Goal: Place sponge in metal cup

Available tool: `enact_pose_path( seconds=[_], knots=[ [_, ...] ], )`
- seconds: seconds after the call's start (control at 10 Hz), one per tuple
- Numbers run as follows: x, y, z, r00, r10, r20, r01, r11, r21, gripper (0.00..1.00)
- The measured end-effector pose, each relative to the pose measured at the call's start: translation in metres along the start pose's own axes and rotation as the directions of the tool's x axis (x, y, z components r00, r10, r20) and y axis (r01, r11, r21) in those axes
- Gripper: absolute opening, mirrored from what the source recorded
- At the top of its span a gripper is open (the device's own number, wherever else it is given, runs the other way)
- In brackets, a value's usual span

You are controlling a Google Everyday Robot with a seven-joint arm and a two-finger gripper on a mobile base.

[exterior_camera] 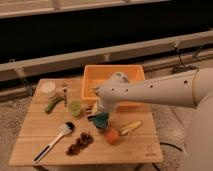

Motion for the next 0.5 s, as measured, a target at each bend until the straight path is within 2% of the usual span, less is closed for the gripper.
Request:
enact_pose_path(
  seconds=[0.5],
  knots=[
    [-0.0003,0.0086,0.0007,1.0,-0.014,0.006,0.015,1.0,-0.009,0.8]
  ],
)
